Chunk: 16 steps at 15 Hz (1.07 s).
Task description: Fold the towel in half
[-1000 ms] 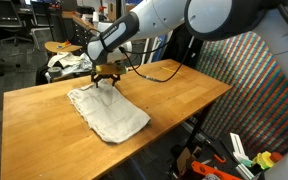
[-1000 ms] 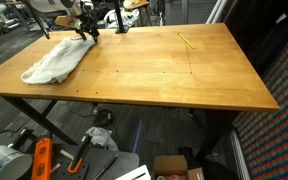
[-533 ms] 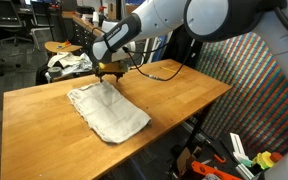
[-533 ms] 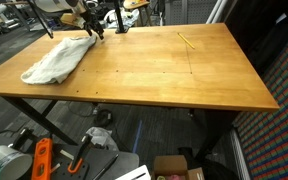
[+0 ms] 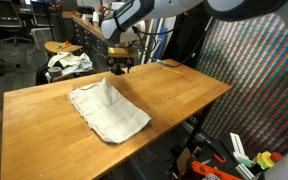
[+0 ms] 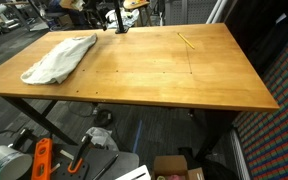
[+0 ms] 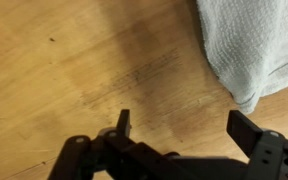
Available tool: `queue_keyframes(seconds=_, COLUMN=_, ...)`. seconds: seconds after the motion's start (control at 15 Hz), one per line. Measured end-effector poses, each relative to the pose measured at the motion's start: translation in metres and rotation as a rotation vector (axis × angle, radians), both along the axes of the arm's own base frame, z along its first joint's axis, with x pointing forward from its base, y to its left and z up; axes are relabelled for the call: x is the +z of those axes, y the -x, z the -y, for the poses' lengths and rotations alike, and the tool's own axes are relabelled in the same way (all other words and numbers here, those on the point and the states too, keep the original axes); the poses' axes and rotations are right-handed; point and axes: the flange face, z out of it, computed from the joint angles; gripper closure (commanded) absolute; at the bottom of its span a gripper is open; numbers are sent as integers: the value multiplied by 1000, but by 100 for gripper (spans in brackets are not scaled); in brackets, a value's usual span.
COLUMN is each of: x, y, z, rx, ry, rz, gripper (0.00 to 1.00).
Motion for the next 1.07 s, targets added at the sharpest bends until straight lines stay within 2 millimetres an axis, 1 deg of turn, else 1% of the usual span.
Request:
queue_keyframes(seconds=0.13, x=28, y=17, z=22, rx=14, ry=-14, rz=-46, gripper=0)
queue_keyframes(seconds=0.27, x=50, y=37, z=49, rx=14, ry=-30, rz=-72, gripper=0)
queue_keyframes(seconds=0.47, x=69, y=71, z=87, rx=20, ry=-58, rz=-88, gripper=0)
queue_keyframes(seconds=0.6, x=79, y=93, z=105, rx=40, ry=-67, rz=-78, gripper=0)
queue_keyframes(seconds=0.67, x=84, y=102, z=110, rx=64, ry=-65, rz=-59, gripper=0)
queue_keyframes(seconds=0.8, x=94, y=122, z=114, rx=137, ry=-57, rz=-15, gripper=0)
queue_keyframes(seconds=1.07, x=116, y=162, z=106, rx=292, ry=-47, rz=45, gripper=0)
